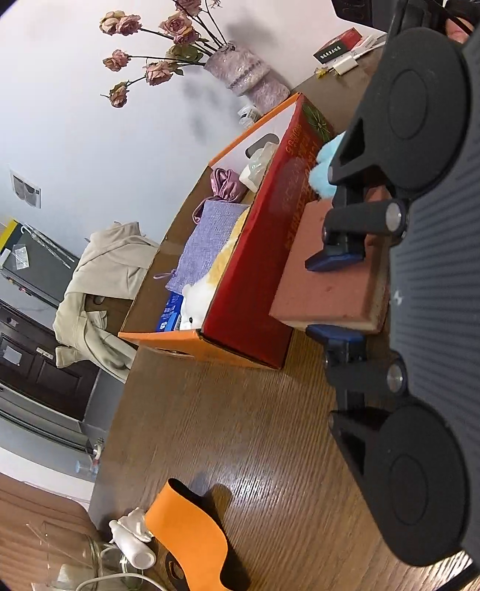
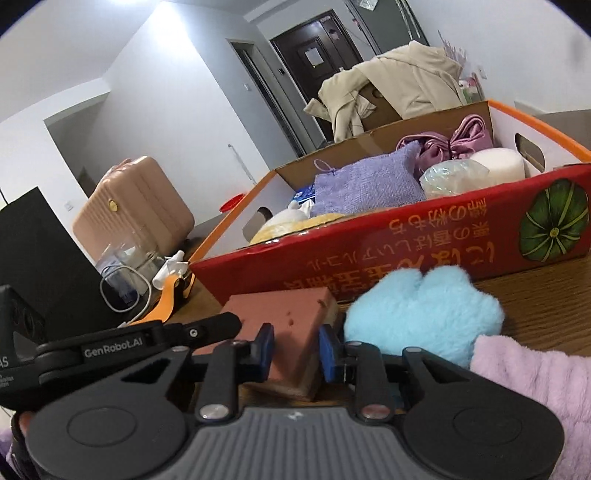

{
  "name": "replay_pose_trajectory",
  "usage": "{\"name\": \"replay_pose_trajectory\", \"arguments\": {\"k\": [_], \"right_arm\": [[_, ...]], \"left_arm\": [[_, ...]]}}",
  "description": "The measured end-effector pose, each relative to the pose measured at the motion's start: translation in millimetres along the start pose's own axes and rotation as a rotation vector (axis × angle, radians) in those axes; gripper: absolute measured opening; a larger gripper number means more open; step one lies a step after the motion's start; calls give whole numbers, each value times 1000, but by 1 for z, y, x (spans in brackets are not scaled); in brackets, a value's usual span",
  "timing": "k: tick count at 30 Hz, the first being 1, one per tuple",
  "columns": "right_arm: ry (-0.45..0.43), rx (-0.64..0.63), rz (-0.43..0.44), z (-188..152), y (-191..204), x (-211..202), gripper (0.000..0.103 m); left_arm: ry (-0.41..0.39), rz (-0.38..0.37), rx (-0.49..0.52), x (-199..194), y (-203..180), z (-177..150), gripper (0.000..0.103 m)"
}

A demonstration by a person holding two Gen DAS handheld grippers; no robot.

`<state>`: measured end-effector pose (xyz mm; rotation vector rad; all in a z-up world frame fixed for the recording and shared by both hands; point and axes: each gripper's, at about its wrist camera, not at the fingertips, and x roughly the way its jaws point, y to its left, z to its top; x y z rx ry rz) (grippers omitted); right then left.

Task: Organize soft objects
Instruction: 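Grasp the pink rectangular sponge block with both grippers and lift it, then carry the pink sponge block into the box and open both grippers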

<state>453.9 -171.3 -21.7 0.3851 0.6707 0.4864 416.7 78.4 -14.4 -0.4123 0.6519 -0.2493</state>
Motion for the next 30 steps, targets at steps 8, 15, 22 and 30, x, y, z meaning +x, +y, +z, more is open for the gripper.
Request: {"name": "replay_pose_trajectory", "arguments": {"k": [8, 15, 22, 30], "right_arm": [[-14, -11, 22, -1, -4, 0, 23], [-112, -52, 68, -2, 28, -69, 23], [-102, -50, 77, -44, 37, -185, 23], [-136, 21, -10, -31, -2, -224, 21]], "left_arm": [[-26, 21, 41, -1, -8, -4, 31], [-122, 3, 91, -87, -56, -12, 30], [-90, -77, 32, -158, -101, -77, 30], [-10, -125, 74, -119, -156, -54, 30]]}}
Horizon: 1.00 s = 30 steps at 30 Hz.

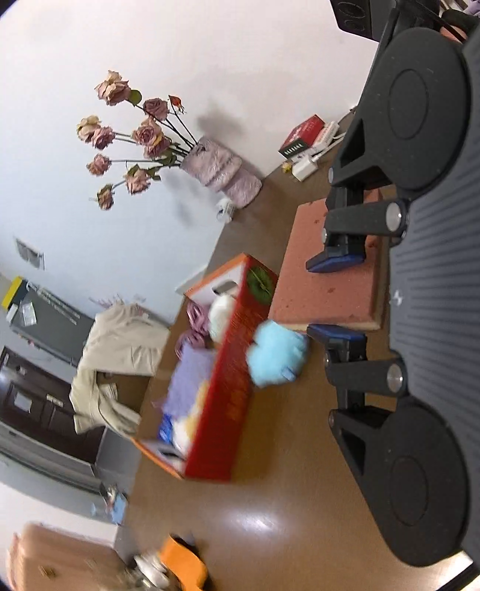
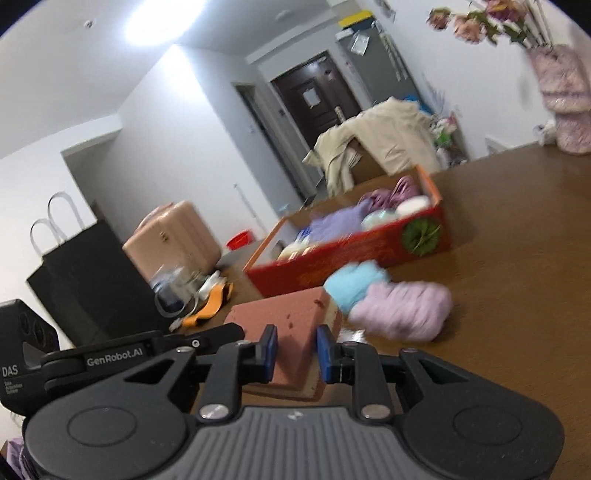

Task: Organize soft objects
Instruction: 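Carry the pink sponge block into the box and open both grippers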

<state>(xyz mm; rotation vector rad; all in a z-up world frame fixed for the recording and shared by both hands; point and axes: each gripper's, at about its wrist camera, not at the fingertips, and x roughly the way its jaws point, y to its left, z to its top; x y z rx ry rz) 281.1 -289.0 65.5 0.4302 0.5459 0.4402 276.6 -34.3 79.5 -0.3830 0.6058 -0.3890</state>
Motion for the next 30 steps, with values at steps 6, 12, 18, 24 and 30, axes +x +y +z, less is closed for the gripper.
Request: {"name": "replay_pose_trajectory", "arguments": {"k": [6, 12, 18, 24, 30], "right_arm": [[37, 34, -41, 102, -30, 47, 18], [315, 126, -106, 182, -68, 149, 18], [477, 221, -219, 196, -108, 233, 18], [427, 76, -312, 191, -107, 267, 19], [493, -99, -344, 182, -89, 263, 21]], "left_arm": [[131, -10, -53, 79, -13, 89, 30], [318, 79, -136, 174, 14, 148, 30], [429, 159, -148, 258, 38, 160, 31], [392, 130, -141, 290, 51, 156, 31], [445, 86, -73, 289, 48, 137, 32]]}}
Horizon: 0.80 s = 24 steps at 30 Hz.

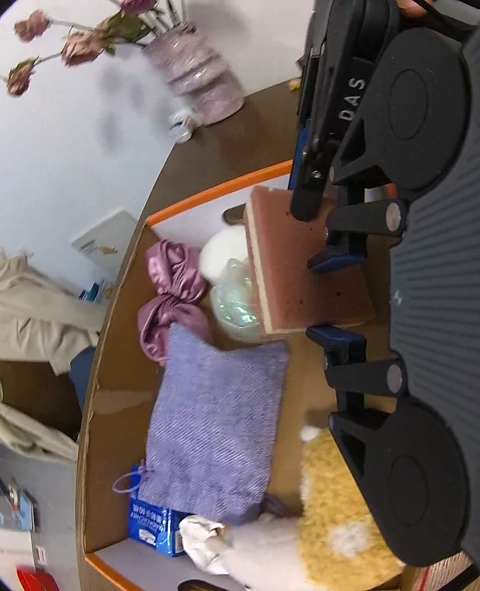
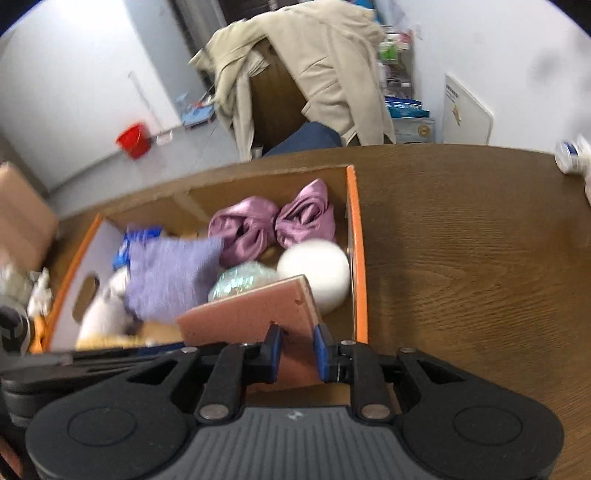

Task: Organize soft objects
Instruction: 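Carry the pink sponge block into the box and open both grippers, then withdraw both grippers up from the box back over the table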

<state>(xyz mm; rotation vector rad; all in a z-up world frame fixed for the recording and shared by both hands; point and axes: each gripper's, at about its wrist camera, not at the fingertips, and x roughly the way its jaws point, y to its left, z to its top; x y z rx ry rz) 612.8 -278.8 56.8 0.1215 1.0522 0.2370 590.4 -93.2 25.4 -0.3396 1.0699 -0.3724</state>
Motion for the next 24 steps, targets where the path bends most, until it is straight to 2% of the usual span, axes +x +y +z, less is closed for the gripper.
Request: {"name": "replay_pose_trajectory", "arguments": {"k": [2, 4, 6, 9, 16, 19, 24], "right_arm": [[18, -20, 21, -5, -1, -7, 25], [8, -10, 37, -6, -6, -16, 26], [-23, -7, 37, -5, -7, -28, 26], [-66, -11, 38, -3, -6, -48, 27], [-139, -49, 35, -13, 7, -98, 39], [-174, -75, 28, -27, 15, -126, 41], [-251, -99, 42, -58, 22, -175, 54]], "left_arm": [[26, -30, -5, -2, 2, -2, 35], [16, -49, 1, -8, 2, -2, 57], [-37, -21, 26, -21, -1, -2, 58], [-67, -30, 31, -45, -2, 1, 59], [-192, 2, 68, -119, -10, -6, 64], [-255, 26, 120, -156, -18, -24, 71], [-365, 61, 223, -216, -24, -75, 82]]}}
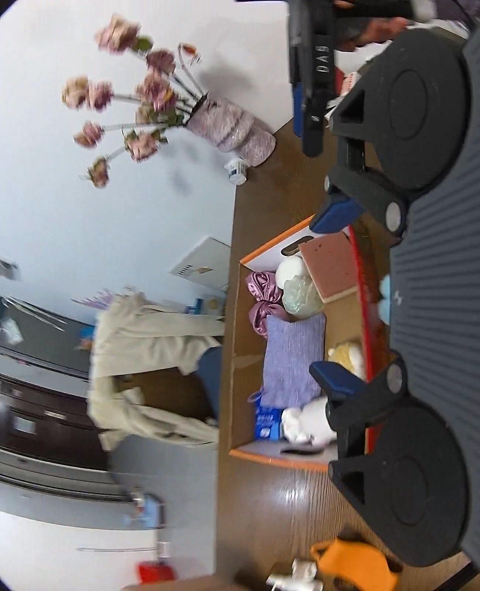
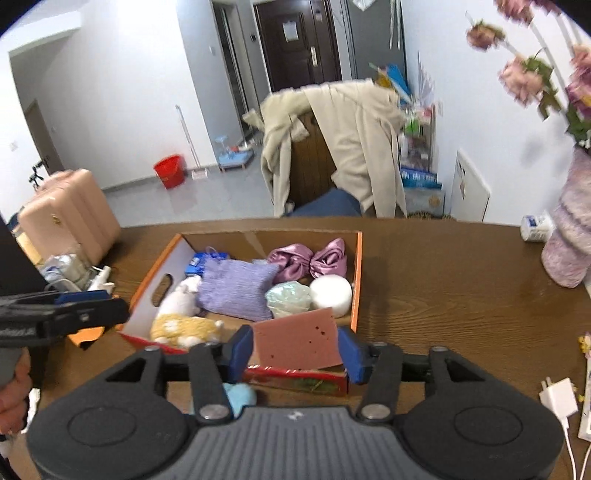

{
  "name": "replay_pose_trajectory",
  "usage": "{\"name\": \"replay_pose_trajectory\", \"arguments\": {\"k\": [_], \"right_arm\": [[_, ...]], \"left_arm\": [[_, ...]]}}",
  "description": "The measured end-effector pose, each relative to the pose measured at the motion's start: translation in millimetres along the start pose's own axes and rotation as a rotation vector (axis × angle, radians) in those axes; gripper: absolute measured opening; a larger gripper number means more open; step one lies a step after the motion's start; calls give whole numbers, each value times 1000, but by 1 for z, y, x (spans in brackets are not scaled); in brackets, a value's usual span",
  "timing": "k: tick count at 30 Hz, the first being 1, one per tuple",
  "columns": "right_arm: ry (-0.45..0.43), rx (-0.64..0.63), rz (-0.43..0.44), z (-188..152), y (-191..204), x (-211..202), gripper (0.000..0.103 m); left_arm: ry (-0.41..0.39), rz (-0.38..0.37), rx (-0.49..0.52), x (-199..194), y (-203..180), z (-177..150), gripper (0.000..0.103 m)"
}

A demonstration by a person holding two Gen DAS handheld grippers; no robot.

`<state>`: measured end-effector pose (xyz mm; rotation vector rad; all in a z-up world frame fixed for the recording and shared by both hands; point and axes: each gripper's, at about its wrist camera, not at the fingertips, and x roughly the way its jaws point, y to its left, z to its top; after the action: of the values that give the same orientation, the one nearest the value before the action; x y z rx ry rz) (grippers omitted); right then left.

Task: Organize soft objects
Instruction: 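Withdraw both grippers up from the box back over the table, then reach both grippers to the light-blue fluffy puff and close on it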

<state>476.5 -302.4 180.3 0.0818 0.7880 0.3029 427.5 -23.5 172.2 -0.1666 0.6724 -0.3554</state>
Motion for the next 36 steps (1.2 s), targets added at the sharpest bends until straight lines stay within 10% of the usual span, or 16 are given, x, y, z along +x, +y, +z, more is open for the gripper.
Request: {"name": "replay_pose_trajectory", "arguments": {"k": [13, 22, 36], "right_arm": [[-262, -70, 86, -170, 34, -94, 84], [-321, 19, 102, -315, 49, -101, 98], [-261, 132, -8, -292, 30, -65, 96]], "left_arm": [[-219, 76, 166, -129, -3, -173, 103], [-208, 153, 57, -146, 14, -268, 103], [-140, 112, 92, -79, -6, -232, 103]]}}
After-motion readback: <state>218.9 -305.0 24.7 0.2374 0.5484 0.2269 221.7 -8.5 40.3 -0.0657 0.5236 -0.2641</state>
